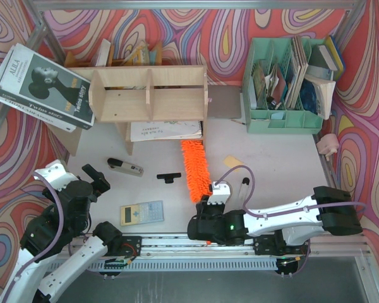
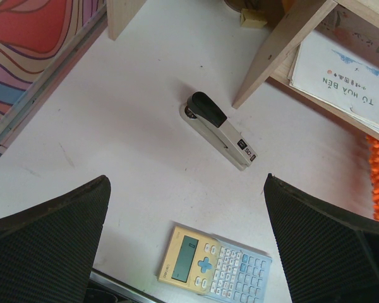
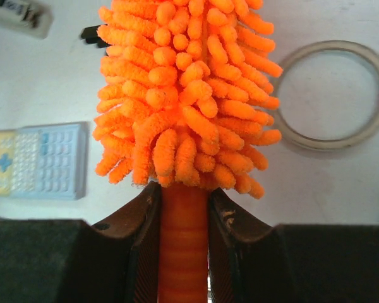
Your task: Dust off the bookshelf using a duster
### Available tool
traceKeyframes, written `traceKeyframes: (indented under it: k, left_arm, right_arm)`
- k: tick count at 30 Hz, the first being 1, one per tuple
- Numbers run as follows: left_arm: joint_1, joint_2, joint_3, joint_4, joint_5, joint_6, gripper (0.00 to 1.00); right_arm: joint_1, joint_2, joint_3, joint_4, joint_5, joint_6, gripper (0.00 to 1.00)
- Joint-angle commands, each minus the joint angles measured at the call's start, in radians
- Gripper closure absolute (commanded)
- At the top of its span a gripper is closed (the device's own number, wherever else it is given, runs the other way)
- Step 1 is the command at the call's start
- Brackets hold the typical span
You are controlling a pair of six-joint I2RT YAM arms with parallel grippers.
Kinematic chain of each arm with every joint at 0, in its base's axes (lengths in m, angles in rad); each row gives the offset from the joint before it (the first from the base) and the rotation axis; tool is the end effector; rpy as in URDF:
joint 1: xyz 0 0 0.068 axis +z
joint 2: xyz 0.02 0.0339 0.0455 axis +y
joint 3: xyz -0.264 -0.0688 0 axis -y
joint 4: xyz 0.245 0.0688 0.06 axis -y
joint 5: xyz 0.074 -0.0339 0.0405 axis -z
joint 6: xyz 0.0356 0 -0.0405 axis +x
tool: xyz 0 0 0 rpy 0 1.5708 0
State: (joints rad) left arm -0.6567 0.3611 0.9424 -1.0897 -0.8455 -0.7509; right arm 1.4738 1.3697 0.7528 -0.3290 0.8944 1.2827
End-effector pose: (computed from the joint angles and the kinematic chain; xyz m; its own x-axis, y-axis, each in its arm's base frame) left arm 0.0401 0.0027 0.3439 -0.2049 -0.4135 -0.8871 -0.3455 0.8786 -0.3297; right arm 0.0526 0.2542 0.2013 -0.5773 0.2641 -0.7726 -0.0892 0.9202 0.3812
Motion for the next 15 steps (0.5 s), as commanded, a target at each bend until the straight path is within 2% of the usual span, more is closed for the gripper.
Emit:
traceKeyframes:
  k: [1,4,7,10,13,15]
  left_arm:
    - [-0.003,-0.001,0.001,0.001,-0.011,0.009,0.02]
    - [-0.004,0.003,0.001,-0.001,-0.010,0.010,0.02]
    - [-0.004,-0.001,0.000,-0.001,-0.010,0.009,0.02]
    - [-0.003,-0.006,0.000,0.000,-0.011,0.010,0.02]
    - [-0.003,-0.007,-0.001,0.001,-0.011,0.009,0.02]
    - [-0.004,-0.008,0.000,0.000,-0.012,0.009,0.02]
  right_arm:
    - [0.002,-0.010,0.037,-0.217,0.139,0.239,1.00]
    - [0.002,0.019,0.056,-0.168,0.122,0.162,1.00]
    - [0.002,0.028,0.036,0.090,0.058,-0.108,1.00]
    - [0.002,0.039,0.021,0.270,-0.023,-0.274,1.00]
    - [0.002,0.060,0.045,0.275,-0.034,-0.312,1.00]
    - [0.002,0.056,0.050,0.225,-0.008,-0.253,1.00]
